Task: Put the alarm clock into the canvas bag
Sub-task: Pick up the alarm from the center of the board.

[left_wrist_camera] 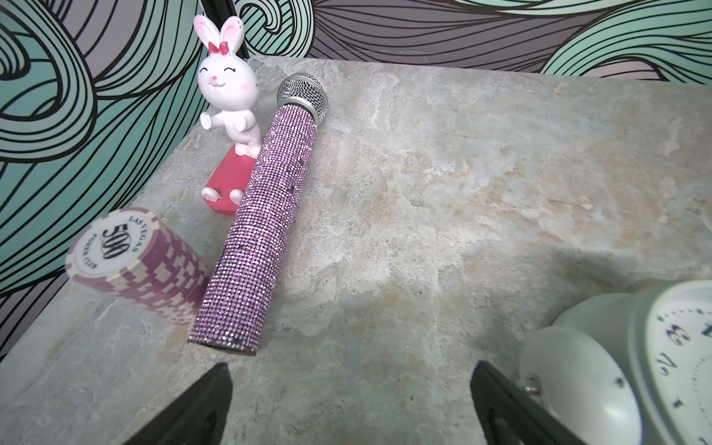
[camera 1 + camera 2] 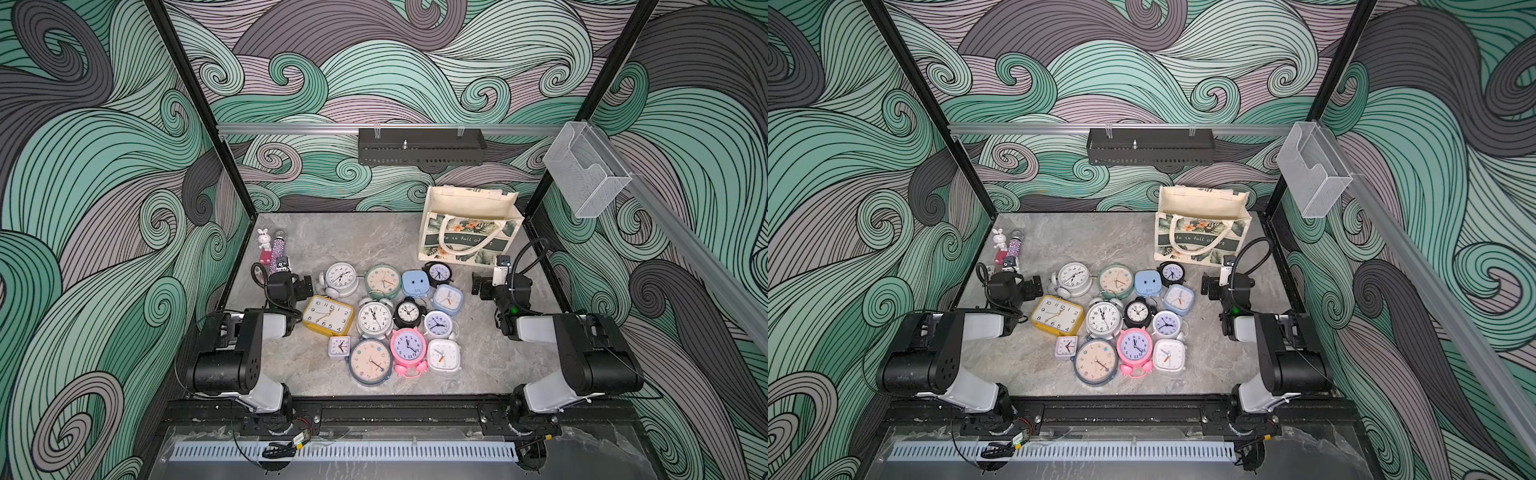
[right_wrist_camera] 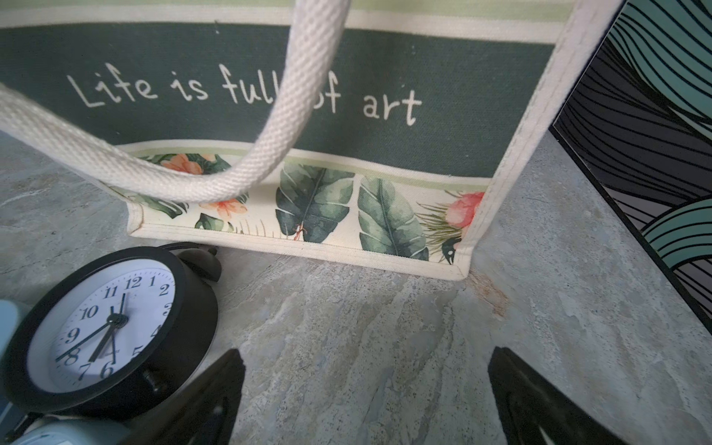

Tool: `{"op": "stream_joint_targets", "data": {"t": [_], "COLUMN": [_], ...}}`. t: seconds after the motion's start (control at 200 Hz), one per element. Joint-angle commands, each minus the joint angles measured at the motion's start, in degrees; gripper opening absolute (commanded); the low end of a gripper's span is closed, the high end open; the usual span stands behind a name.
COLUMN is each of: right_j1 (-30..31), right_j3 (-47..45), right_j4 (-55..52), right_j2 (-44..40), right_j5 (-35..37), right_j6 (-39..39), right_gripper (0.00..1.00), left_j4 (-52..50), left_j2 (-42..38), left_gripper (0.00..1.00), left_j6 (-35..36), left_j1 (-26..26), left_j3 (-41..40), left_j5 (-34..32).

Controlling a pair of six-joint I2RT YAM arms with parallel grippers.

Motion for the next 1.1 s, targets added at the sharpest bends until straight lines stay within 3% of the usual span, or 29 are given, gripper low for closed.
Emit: {"op": "stream_joint_targets", "data": {"t": [0.0, 0.74, 0.785, 0.831, 0.891, 0.931, 0.986, 1.096], "right_j1": [0.3, -0.7, -1.4, -1.8, -1.8, -1.6, -1.2, -0.7], "right_j3": [-0.3, -0.1, -0.1, -0.2, -1.1, -1.8, -0.3, 3.1], "right_j4": [1.6, 1.5, 1.4, 1.6, 3.3, 2.7, -6.2, -18.4], "right_j2": [-0.4, -0.4, -0.3, -0.3, -1.2, -3.8, -9.5, -18.4], "right_j5": [0.8, -1.0, -2.3, -3.0, -1.5, 2.7, 9.4, 14.4], "right_j6": [-0.6, 0.1, 0.6, 0.8, 1.3, 2.4, 4.5, 10.7], "right_gripper": [0.99, 0.99, 0.99, 0.99, 0.99, 0.99, 0.99, 0.99], "left_j4": [-0.1, -0.3, -0.4, -5.6, -24.5, -29.6, -34.7, -40.7], "left_j2": [-0.5, -0.8, -1.2, -3.0, -5.9, -6.0, -6.1, -10.2], "left_gripper": [0.99, 0.99, 0.99, 0.99, 0.99, 0.99, 0.99, 0.99], "left_j6": [-0.3, -0.4, -0.1, -1.3, -5.5, -6.8, -9.9, -15.6], "left_j1": [-0.1, -0.2, -0.6, -0.8, -0.4, -0.4, -0.4, -0.7], "left_j3": [1.6, 1.5, 2.2, 5.6, 13.5, 16.3, 18.6, 19.9], "left_j5": [-0.4, -0.5, -3.3, -8.3, -11.6, -13.7, -13.9, -13.3]}}
